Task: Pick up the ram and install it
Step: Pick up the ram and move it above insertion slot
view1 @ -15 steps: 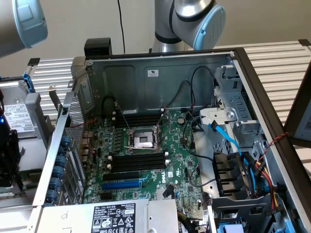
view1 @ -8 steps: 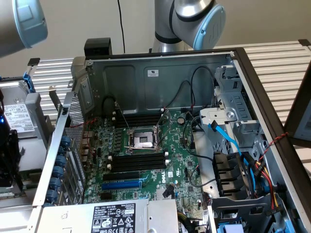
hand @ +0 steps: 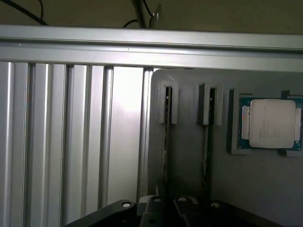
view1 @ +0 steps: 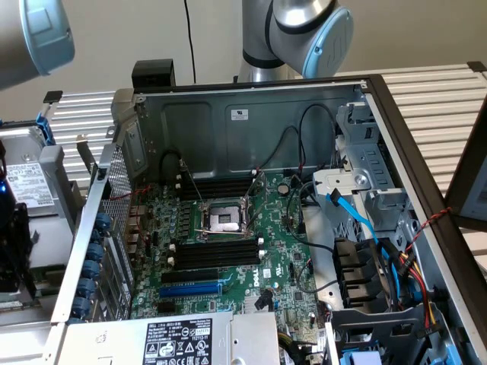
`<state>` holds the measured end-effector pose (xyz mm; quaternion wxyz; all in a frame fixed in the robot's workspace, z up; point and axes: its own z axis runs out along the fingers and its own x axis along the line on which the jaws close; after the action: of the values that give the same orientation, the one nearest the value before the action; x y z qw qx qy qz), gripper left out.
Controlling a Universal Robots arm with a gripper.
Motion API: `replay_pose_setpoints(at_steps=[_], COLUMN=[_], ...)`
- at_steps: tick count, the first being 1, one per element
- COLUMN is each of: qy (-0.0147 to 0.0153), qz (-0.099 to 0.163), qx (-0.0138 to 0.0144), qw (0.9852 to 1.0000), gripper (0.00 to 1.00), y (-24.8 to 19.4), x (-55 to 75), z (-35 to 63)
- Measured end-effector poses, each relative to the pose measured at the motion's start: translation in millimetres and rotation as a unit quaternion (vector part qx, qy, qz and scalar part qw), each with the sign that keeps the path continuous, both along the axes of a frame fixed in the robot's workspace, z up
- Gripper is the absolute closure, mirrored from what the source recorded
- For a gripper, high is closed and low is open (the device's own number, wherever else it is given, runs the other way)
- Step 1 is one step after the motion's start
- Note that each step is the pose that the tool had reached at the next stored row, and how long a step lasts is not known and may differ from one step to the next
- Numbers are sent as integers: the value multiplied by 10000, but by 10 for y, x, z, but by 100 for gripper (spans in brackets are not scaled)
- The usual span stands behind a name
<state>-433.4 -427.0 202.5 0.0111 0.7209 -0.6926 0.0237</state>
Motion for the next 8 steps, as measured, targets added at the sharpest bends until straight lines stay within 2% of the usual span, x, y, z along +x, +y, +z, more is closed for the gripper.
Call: replay_pose_setpoints(at_steps=[8], qy=[-1], qz=[0], qx=[-1], qw=[10000], gripper=[88], y=[0], x=[0], z=[354])
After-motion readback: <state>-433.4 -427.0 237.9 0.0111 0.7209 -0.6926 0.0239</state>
